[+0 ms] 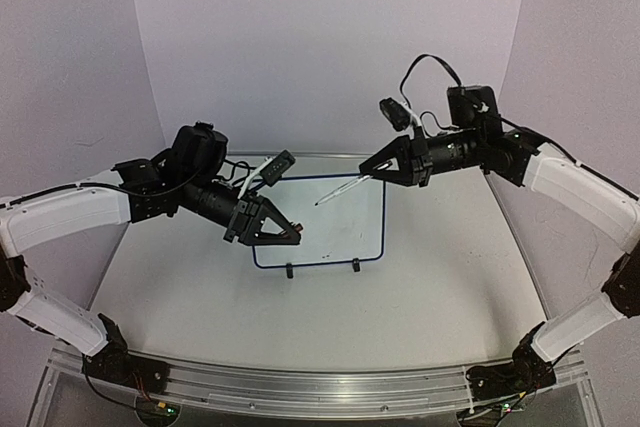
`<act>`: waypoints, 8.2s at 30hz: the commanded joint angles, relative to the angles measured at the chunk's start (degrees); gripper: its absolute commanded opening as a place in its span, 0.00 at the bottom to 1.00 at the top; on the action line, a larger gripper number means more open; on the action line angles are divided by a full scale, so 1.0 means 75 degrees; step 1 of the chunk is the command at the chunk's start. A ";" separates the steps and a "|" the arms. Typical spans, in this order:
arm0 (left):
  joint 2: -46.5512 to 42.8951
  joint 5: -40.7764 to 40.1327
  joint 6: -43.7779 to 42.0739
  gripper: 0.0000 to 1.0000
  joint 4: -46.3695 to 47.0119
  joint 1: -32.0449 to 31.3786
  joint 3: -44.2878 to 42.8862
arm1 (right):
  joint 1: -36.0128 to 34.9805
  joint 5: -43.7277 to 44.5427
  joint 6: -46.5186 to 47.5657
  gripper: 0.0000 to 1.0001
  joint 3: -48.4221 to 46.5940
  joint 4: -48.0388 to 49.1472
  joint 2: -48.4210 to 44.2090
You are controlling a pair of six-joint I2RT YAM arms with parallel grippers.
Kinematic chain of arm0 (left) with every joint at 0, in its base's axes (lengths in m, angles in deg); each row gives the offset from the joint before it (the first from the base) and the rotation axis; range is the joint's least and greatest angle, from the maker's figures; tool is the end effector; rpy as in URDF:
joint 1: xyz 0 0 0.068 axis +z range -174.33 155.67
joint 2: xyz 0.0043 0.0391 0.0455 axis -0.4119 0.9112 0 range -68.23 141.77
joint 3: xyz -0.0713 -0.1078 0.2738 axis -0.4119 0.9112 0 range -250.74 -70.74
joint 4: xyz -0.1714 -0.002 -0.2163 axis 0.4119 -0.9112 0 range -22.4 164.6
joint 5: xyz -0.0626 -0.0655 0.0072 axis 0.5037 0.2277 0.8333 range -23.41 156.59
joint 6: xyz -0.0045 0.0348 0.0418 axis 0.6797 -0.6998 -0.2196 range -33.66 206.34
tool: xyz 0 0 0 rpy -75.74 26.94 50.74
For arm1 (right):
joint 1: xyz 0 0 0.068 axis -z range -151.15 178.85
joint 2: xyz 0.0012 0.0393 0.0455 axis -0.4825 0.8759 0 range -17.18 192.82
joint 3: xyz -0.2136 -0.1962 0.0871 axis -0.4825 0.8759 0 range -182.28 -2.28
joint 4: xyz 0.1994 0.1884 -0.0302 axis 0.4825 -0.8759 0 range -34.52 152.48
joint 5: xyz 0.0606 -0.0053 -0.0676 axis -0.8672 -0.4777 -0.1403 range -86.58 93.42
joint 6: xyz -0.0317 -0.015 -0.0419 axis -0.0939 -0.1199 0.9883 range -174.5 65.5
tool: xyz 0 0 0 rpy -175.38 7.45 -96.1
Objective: Write a sentence on the whiteboard
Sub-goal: Open the whiteboard marker from the pen cap, then place the pen cap at the center of the board, then hold the whiteboard on the whiteboard stand, then write on the whiteboard with the whiteboard marker without the cap.
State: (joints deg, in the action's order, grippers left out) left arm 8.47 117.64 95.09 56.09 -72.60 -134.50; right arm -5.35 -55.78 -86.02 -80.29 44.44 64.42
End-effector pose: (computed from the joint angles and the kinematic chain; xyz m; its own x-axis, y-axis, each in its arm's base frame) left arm 0.1798 -0.2446 0.3501 -0.4817 0.3963 -0.7816 0.8474 -0.0167 -0.5307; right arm 0.2527 0.2097 0.4146 -0.7555 -0.1898 -0.6271 -0.6491 0.0865 0.7558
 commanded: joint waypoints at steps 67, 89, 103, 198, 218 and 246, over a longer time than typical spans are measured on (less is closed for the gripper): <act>0.0845 -0.6795 0.0353 0.83 -0.1260 -0.1280 0.0489 | 0.0859 0.4837 0.0685 0.00 0.2148 0.0021 -0.3053; 0.0146 -0.3009 -0.1486 0.85 -0.1805 0.3110 -0.1025 | -0.2609 0.7449 0.1047 0.00 0.1248 0.2136 -0.0081; 0.1610 -0.3002 -0.2103 0.65 -0.1255 0.3288 -0.1499 | -0.2877 0.7542 0.0562 0.00 0.1148 0.4364 0.1302; 0.1429 -0.2287 -0.3748 0.00 -0.0612 0.3190 -0.0334 | -0.2873 0.7695 0.0564 0.00 -0.0038 0.4381 0.3430; 0.1405 -0.2366 -0.3751 0.00 -0.0623 0.3178 -0.0334 | -0.2879 0.7344 0.0539 0.00 0.0006 0.4216 0.3165; 0.1388 -0.2481 -0.3770 0.00 -0.0672 0.3108 -0.0334 | -0.2871 0.7448 0.0413 0.00 -0.0009 0.4843 0.3093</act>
State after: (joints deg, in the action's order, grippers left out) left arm 19.54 102.12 69.76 53.17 -48.67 -137.72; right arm -26.83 -1.44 -82.69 -78.96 79.14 87.18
